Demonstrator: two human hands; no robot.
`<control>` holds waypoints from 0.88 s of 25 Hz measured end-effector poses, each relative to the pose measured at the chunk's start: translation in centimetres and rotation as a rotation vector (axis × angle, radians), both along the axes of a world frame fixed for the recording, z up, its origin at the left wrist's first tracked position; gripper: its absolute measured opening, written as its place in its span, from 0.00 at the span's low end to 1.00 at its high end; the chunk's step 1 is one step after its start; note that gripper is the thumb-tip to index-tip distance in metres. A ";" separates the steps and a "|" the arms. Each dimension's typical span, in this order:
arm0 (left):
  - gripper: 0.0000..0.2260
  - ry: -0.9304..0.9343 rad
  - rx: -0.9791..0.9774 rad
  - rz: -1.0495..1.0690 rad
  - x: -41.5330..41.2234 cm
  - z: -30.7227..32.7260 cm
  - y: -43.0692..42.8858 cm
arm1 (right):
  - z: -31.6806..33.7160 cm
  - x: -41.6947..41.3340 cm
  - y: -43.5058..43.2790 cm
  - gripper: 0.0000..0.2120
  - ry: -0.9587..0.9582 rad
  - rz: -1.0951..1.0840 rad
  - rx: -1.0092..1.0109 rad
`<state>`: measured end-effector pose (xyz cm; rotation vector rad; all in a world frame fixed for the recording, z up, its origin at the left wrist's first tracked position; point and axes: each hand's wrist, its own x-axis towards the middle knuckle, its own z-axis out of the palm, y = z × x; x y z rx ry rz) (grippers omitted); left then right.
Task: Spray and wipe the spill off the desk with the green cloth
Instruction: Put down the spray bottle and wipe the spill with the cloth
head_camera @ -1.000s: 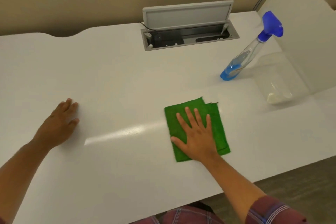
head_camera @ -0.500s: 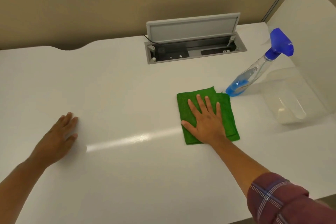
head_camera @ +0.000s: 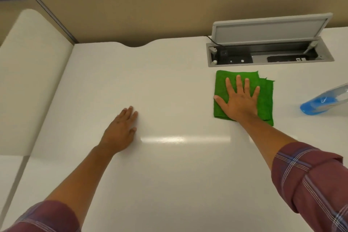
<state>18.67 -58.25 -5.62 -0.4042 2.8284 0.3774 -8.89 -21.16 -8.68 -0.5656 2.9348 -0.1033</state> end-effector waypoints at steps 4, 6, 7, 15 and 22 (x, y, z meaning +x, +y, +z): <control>0.29 0.003 -0.004 0.004 0.5 0.2 -0.2 | 0.1 2.2 -6.3 0.46 -0.010 0.049 -0.011; 0.29 -0.002 0.005 -0.001 0.5 0.4 -0.5 | 0.1 3.3 -9.4 0.46 -0.012 0.080 -0.007; 0.29 -0.007 -0.007 -0.013 0.5 0.5 -0.9 | 0.0 4.1 -11.1 0.46 -0.016 0.100 -0.003; 0.34 -0.057 -0.082 -0.001 2.4 0.7 -4.6 | -0.1 13.8 -22.7 0.45 -0.018 0.317 -0.047; 0.24 0.038 0.060 0.089 3.5 0.2 -6.0 | -0.3 23.9 -24.1 0.44 -0.006 0.427 -0.106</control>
